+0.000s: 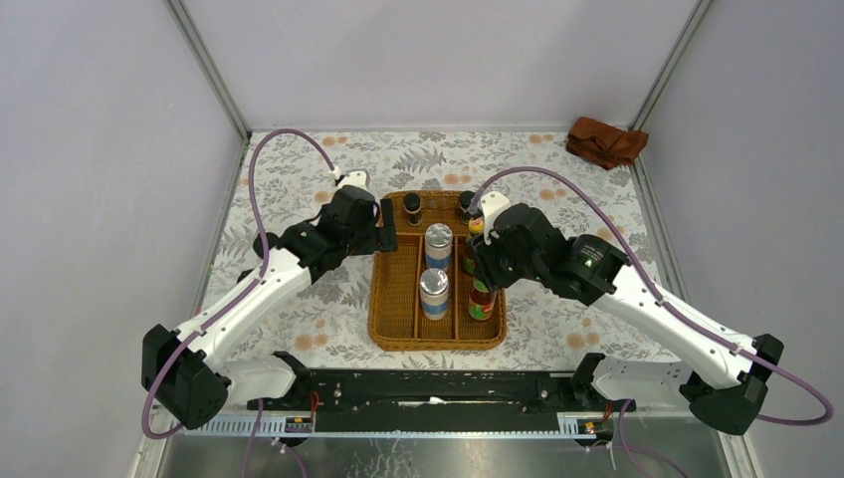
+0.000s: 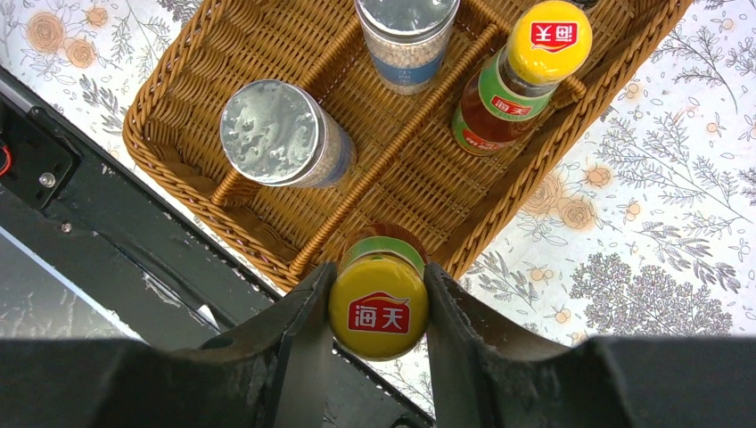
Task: Organize the condiment bottles
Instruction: Place the bottle in the storage box.
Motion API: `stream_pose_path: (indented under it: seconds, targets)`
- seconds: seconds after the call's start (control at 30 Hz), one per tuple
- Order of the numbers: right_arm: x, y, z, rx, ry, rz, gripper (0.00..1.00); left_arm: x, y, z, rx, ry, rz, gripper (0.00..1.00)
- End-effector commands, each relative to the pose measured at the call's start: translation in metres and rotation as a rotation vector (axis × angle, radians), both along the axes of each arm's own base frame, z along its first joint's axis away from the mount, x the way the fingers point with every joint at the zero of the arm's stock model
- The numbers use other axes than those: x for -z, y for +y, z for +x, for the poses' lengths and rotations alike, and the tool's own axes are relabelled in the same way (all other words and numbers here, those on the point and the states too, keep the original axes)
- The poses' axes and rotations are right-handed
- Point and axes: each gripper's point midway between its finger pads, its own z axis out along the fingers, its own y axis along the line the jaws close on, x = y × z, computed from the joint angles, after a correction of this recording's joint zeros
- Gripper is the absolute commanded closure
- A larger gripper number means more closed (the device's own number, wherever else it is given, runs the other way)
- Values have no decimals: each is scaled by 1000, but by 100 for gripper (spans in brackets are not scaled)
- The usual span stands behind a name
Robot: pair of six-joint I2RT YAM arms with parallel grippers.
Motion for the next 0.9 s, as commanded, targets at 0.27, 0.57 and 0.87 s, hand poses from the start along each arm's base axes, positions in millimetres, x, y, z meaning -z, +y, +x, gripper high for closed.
stream_pose_path:
  seconds: [0.27, 0.57, 0.87]
  targets:
    - [-12, 14, 13, 14, -92, 89, 100, -12, 1, 10, -6, -58, -4, 2]
    - [2, 14, 13, 17, -83, 79, 100, -11, 3, 7, -8, -54, -6, 2]
    - [8, 13, 17, 29, -98, 72, 100, -10, 4, 4, -7, -48, -6, 2]
